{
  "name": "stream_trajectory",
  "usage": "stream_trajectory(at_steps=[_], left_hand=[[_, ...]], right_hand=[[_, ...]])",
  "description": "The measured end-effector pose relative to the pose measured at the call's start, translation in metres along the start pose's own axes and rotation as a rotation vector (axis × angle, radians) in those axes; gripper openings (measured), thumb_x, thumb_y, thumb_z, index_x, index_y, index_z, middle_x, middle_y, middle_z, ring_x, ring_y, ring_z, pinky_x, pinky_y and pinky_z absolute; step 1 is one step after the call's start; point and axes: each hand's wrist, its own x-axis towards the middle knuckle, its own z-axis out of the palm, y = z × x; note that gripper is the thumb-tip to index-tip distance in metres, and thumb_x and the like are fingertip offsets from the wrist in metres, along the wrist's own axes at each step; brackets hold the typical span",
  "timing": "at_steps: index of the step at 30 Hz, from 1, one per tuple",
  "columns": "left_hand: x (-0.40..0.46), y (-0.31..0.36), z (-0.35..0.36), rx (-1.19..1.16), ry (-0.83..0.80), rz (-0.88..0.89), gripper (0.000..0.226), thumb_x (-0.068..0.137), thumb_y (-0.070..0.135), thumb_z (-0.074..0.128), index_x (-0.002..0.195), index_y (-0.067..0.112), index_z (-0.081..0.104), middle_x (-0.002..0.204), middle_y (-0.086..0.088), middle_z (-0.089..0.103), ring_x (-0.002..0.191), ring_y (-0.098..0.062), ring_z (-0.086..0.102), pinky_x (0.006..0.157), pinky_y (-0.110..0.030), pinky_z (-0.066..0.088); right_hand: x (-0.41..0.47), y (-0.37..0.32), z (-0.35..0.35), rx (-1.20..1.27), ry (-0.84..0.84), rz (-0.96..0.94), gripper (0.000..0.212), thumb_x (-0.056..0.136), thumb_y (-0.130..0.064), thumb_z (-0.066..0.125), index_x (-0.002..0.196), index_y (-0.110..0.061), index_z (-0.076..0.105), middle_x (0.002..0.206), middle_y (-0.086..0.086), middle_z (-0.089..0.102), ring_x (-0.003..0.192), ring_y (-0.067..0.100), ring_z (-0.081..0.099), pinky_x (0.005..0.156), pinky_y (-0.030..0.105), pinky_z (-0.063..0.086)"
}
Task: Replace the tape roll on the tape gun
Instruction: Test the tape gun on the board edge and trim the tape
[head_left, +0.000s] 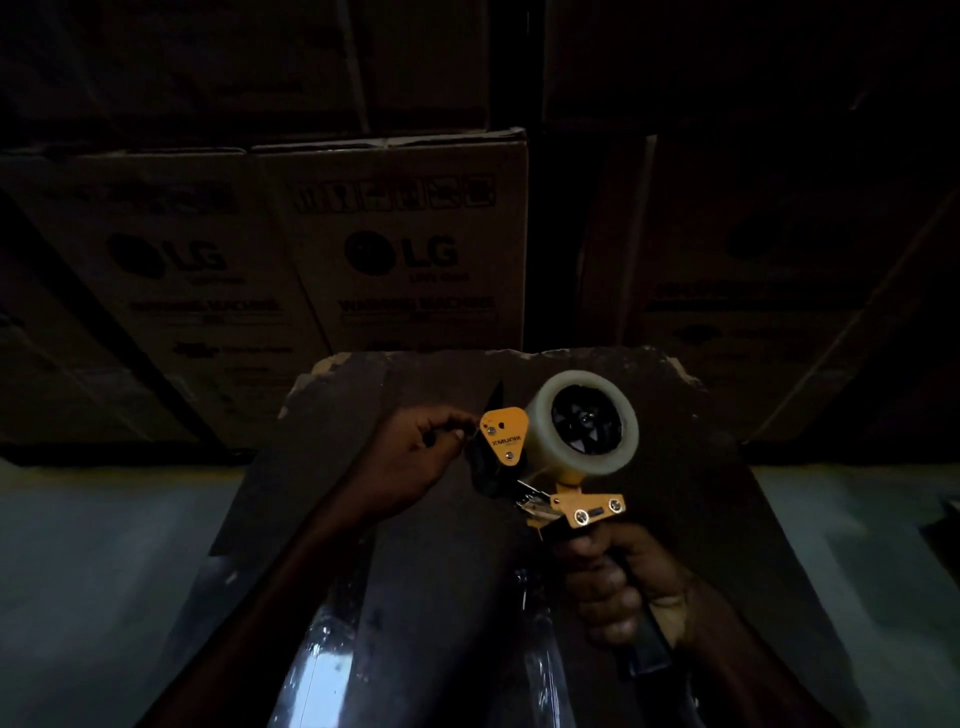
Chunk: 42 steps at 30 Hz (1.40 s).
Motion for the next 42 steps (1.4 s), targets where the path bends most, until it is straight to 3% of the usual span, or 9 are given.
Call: stream_trajectory(at_steps=[3,6,16,24,30,32,35,40,42], left_hand=[[-0.006,0.002,0.011,-0.042,0.096,0.014,0.036,0.088,0.0,0.052,0.092,0.032,0.066,0.082,0.023,0.069,0.085,0.01,0.063,0.073,-0.006,0.045],[-0.008,0.001,0.02,-0.109,0.164,-0.033,0.038,0.09,-0.002,0.051,0.094,0.032,0.066,0.079,0.021,0.071,0.079,0.004,0.064,0.07,-0.011,0.048],[-0.001,-0.012,0.034,-0.107,0.267,-0.142,0.034,0.091,-0.01,0.042,0.109,0.006,0.065,0.1,0.001,0.067,0.084,0.017,0.061,0.075,-0.004,0.046],[0.007,-0.04,0.033,-0.006,0.283,-0.22,0.038,0.089,-0.013,0.042,0.121,-0.001,0.059,0.117,-0.006,0.062,0.107,-0.012,0.058,0.086,-0.005,0.043],[0.006,-0.066,0.037,0.006,0.288,-0.272,0.039,0.088,-0.015,0.041,0.121,-0.004,0.058,0.119,-0.012,0.061,0.108,-0.016,0.056,0.09,-0.01,0.044],[0.004,-0.073,0.04,-0.005,0.292,-0.31,0.037,0.088,-0.015,0.041,0.12,-0.005,0.058,0.116,-0.009,0.06,0.102,-0.009,0.058,0.081,0.0,0.042],[0.001,-0.09,0.046,-0.056,0.292,-0.345,0.034,0.089,-0.015,0.043,0.118,-0.007,0.058,0.115,-0.009,0.06,0.084,0.021,0.058,0.078,0.001,0.042],[-0.005,-0.108,0.054,-0.08,0.287,-0.399,0.032,0.091,-0.009,0.046,0.119,-0.002,0.059,0.113,-0.01,0.063,0.092,0.006,0.061,0.082,-0.006,0.046],[-0.005,-0.112,0.059,-0.071,0.293,-0.397,0.031,0.092,-0.008,0.047,0.117,0.004,0.06,0.111,-0.005,0.062,0.09,0.013,0.06,0.085,-0.009,0.047]], right_hand=[[0.0,-0.001,-0.001,0.05,0.048,-0.002,0.023,0.087,-0.017,0.058,0.076,-0.021,0.038,0.055,-0.003,0.051,0.043,0.011,0.05,0.049,0.022,0.039],[0.002,0.0,-0.003,0.071,0.105,-0.014,0.045,0.085,-0.015,0.061,0.079,-0.025,0.018,0.053,-0.002,0.048,0.041,0.012,0.048,0.048,0.023,0.04],[0.005,0.002,0.001,0.112,0.147,-0.061,0.034,0.074,-0.012,0.075,0.072,-0.019,0.042,0.049,-0.002,0.046,0.038,0.012,0.045,0.045,0.022,0.041],[0.012,0.002,-0.013,0.118,0.171,-0.101,0.027,0.075,-0.014,0.072,0.066,-0.019,0.047,0.049,-0.005,0.043,0.037,0.009,0.042,0.044,0.022,0.038],[0.027,-0.002,-0.04,0.118,0.274,-0.118,0.034,0.071,-0.017,0.075,0.064,-0.02,0.042,0.047,-0.008,0.039,0.035,0.007,0.036,0.041,0.02,0.034],[0.034,-0.004,-0.052,0.127,0.305,-0.115,0.035,0.07,-0.016,0.075,0.065,-0.021,0.041,0.047,-0.008,0.039,0.034,0.006,0.036,0.04,0.02,0.033],[0.046,-0.007,-0.074,0.133,0.354,-0.111,0.034,0.069,-0.017,0.074,0.067,-0.02,0.04,0.048,-0.009,0.039,0.034,0.006,0.035,0.038,0.02,0.033],[0.071,-0.013,-0.109,0.113,0.415,-0.101,0.04,0.058,-0.016,0.081,0.065,-0.019,0.042,0.048,-0.009,0.037,0.035,0.005,0.033,0.039,0.019,0.031],[0.081,-0.014,-0.121,0.119,0.463,-0.089,0.037,0.06,-0.018,0.079,0.064,-0.02,0.043,0.048,-0.009,0.036,0.035,0.005,0.032,0.039,0.019,0.028]])
